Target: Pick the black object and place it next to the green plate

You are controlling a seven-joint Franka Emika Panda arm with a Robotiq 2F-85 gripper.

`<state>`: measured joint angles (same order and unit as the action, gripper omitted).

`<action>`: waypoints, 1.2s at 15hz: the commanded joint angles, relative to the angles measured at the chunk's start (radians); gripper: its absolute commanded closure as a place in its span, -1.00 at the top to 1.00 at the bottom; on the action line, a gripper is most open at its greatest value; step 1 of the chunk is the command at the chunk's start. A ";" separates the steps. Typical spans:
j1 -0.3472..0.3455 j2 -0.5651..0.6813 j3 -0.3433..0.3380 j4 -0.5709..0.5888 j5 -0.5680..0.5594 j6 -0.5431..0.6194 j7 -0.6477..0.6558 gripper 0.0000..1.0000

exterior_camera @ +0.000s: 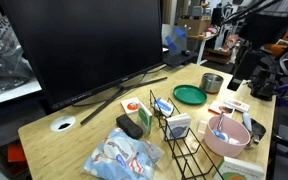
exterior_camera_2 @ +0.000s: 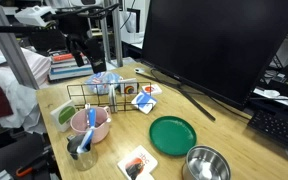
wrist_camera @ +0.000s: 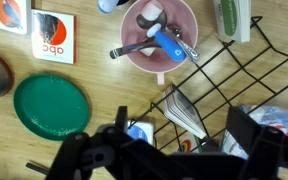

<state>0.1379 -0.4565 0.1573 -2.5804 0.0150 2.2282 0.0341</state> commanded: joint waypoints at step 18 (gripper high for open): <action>0.005 0.000 -0.005 0.001 -0.003 -0.002 0.002 1.00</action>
<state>0.1379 -0.4565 0.1573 -2.5804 0.0150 2.2282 0.0341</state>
